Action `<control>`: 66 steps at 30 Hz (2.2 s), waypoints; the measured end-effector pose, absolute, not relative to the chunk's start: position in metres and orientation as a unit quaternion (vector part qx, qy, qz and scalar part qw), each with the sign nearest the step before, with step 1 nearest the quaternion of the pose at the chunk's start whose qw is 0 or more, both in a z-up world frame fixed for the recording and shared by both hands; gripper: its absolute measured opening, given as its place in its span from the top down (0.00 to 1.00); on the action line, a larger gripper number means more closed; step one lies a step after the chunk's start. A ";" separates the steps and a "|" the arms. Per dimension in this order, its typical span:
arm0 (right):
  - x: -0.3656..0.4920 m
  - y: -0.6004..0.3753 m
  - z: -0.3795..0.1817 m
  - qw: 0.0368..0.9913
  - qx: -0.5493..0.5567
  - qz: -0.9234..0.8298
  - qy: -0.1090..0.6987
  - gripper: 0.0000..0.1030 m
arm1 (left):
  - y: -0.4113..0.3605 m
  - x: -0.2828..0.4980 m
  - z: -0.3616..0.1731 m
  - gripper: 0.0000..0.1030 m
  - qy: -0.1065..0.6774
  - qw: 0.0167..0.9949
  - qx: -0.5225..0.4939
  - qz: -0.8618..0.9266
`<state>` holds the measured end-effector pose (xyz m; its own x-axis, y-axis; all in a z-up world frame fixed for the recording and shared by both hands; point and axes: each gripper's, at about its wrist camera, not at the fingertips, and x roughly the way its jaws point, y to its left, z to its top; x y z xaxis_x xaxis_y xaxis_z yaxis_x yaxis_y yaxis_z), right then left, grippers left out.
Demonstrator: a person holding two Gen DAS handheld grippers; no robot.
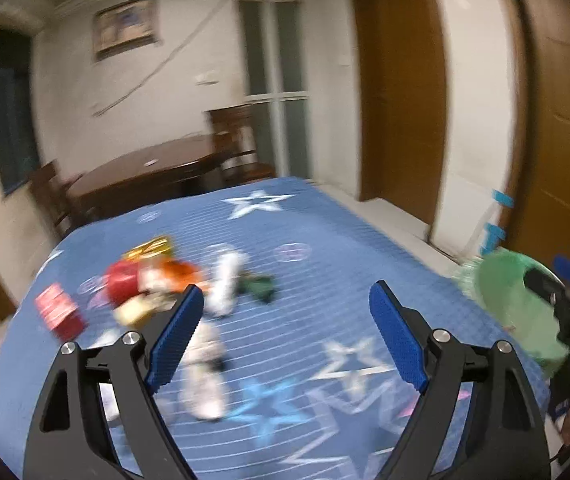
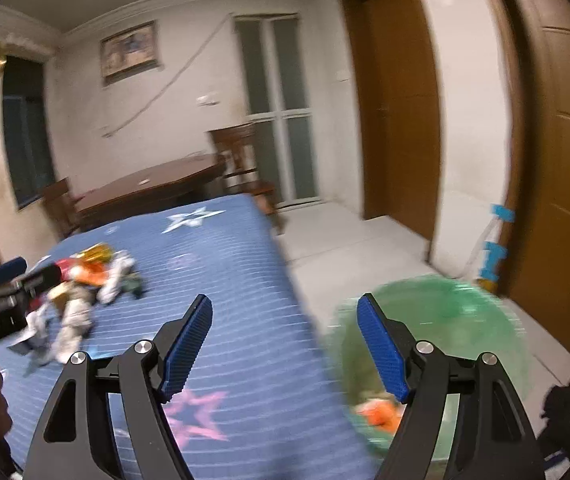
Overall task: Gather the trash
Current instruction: 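Move both open tools back toward the table, then grasp the white snack wrapper with the left tool while the right tool grasps the bottle cap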
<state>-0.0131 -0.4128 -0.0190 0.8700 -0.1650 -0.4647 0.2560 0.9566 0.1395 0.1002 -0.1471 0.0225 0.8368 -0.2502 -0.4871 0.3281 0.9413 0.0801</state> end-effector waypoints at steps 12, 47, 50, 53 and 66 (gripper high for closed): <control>0.083 -0.298 -0.029 0.944 0.105 0.049 0.308 0.19 | 0.032 0.152 0.023 0.16 0.351 0.933 -0.077 -0.011; 0.084 -0.172 -0.045 0.912 -0.010 0.236 0.337 0.41 | 0.079 0.116 -0.010 0.73 0.352 0.932 -0.062 0.057; 0.091 -0.146 -0.048 0.896 -0.049 0.270 0.350 0.49 | 0.091 0.108 -0.007 0.73 0.347 0.933 -0.071 0.065; 0.103 -0.126 -0.056 0.881 -0.080 0.284 0.370 0.50 | 0.098 0.102 -0.005 0.73 0.344 0.934 -0.075 0.069; 0.140 -0.097 -0.089 0.858 -0.121 0.259 0.427 0.49 | 0.098 0.098 -0.013 0.73 0.339 0.936 -0.070 0.067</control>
<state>0.1395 -0.0972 -0.0892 0.5014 0.3414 -0.7950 -0.5479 0.8364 0.0136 0.0984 0.0980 -0.0126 0.7611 0.0778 -0.6439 -0.1732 0.9811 -0.0862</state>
